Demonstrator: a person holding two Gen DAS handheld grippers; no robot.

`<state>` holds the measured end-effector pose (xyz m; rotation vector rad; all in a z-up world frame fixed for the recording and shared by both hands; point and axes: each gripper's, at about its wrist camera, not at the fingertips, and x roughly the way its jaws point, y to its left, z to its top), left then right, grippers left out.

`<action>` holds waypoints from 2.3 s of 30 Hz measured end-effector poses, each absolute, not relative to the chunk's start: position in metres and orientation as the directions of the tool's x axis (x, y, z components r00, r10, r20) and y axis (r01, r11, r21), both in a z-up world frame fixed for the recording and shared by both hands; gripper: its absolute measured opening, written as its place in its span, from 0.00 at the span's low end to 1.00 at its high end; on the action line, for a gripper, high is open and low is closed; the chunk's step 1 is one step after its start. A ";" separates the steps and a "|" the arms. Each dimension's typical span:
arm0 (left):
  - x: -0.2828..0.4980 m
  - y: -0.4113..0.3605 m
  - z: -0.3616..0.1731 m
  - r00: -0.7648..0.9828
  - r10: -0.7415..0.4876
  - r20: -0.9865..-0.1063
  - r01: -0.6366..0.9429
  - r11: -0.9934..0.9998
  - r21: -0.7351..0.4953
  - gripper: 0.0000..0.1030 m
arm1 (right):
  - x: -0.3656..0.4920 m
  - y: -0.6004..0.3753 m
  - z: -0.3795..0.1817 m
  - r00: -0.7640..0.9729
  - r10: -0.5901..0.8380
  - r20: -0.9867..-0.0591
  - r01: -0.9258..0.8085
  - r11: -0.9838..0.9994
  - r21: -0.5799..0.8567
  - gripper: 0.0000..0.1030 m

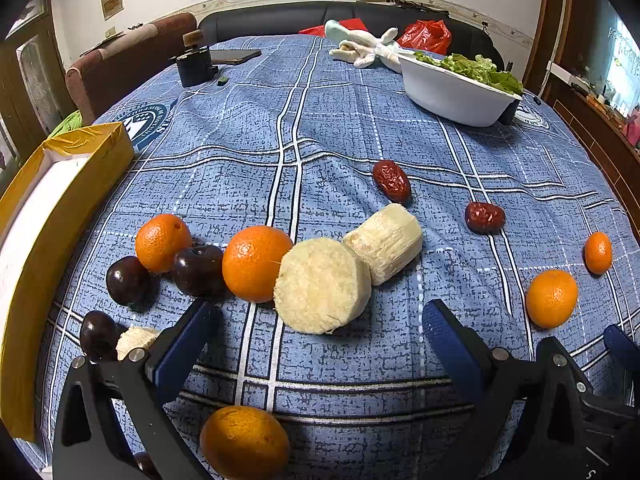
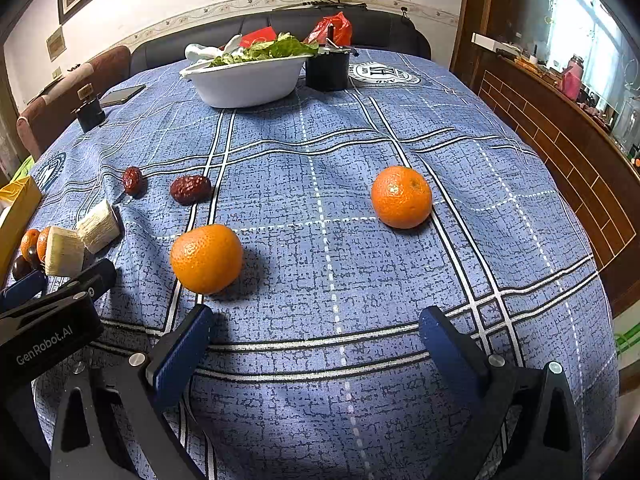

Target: Organize fruits

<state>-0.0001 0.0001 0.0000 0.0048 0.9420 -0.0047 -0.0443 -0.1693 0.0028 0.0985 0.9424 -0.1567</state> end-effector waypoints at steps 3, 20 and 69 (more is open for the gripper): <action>0.000 0.000 0.000 0.588 -0.002 -0.809 0.006 1.000 0.002 1.00 | -0.044 -0.169 0.003 0.578 -0.091 -0.811 0.177 0.984 0.016 1.00; 0.000 0.000 0.000 0.588 -0.002 -0.809 0.006 1.000 0.002 1.00 | -0.044 -0.169 0.002 0.578 -0.091 -0.811 0.177 0.984 0.015 1.00; -0.143 0.064 0.136 0.968 0.021 -0.249 -0.018 1.000 0.014 1.00 | -0.044 -0.168 0.003 0.576 -0.093 -0.812 0.185 0.983 0.018 1.00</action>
